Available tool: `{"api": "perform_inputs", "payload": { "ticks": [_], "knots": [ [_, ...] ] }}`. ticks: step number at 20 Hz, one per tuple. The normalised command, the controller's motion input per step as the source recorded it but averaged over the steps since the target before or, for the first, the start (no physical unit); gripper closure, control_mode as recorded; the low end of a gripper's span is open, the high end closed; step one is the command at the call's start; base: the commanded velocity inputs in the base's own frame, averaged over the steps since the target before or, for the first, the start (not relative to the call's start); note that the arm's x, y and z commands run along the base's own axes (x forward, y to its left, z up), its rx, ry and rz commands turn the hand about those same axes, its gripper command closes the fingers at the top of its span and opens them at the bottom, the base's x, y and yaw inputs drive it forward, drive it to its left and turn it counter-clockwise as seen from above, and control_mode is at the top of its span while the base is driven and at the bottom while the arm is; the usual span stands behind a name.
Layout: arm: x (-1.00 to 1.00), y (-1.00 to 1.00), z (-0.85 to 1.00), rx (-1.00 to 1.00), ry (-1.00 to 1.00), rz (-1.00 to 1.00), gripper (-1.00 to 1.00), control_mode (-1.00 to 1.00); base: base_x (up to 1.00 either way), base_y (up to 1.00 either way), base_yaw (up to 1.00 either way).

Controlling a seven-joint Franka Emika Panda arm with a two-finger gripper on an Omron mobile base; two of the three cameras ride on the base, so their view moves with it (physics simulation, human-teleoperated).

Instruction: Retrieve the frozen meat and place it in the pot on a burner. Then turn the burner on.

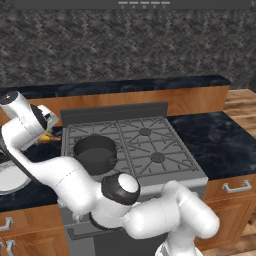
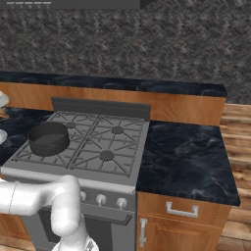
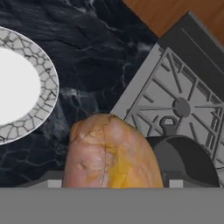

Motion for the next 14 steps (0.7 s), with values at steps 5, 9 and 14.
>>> {"api": "perform_inputs", "payload": {
  "ticks": [5,9,14],
  "knots": [
    [-0.07,-0.48,0.24,0.02,-0.02,-0.16,1.0,-1.0,0.0,0.0,0.0],
    [-0.11,-0.59,-0.03,0.12,-0.01,-0.15,1.0,-1.0,0.0,0.0,0.0],
    [-0.08,-0.67,0.01,0.19,-0.02,-0.12,1.0,-1.0,0.0,0.0,0.0]
  ]
}}
